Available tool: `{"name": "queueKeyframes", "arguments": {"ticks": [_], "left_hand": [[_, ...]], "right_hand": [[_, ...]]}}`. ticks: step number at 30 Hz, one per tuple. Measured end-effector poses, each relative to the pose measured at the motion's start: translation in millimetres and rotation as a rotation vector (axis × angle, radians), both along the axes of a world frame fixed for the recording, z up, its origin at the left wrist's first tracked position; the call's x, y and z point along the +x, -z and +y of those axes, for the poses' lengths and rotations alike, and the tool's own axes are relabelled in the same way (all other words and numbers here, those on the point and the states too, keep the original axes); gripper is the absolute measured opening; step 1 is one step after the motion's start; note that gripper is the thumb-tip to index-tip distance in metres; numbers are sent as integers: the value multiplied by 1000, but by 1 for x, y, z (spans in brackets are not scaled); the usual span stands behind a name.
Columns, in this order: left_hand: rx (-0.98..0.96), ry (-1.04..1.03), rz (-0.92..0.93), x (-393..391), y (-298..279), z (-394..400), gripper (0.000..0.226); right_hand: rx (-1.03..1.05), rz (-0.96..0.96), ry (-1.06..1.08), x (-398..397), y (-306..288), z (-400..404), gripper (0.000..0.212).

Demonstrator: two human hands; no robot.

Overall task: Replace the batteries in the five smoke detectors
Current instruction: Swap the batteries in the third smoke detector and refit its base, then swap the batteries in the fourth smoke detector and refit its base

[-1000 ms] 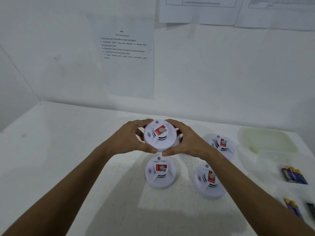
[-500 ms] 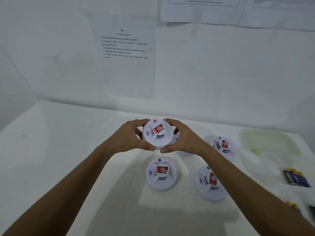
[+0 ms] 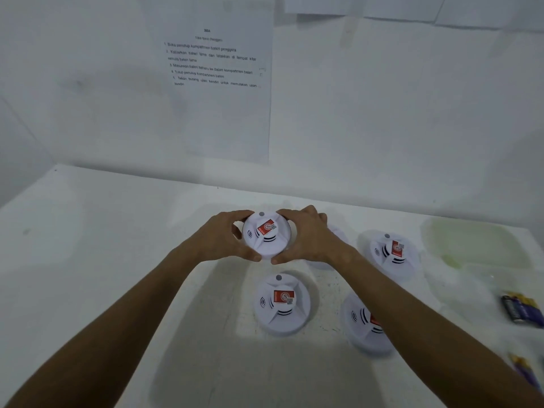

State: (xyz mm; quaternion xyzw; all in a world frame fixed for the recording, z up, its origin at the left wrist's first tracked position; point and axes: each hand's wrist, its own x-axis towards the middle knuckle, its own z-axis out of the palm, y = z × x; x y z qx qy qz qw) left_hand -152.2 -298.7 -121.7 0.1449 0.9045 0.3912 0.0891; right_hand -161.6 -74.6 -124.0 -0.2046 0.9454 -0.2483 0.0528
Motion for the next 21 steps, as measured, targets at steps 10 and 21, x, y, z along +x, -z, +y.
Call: {"name": "queueKeyframes", "arguments": {"ticks": [10, 21], "left_hand": [[-130, -29, -50, -6, 20, -2, 86], [-190, -55, -96, -2, 11, 0, 86]], "right_hand": [[245, 75, -48, -4, 5, -7, 84], [235, -43, -39, -3, 0, -3, 92]]}}
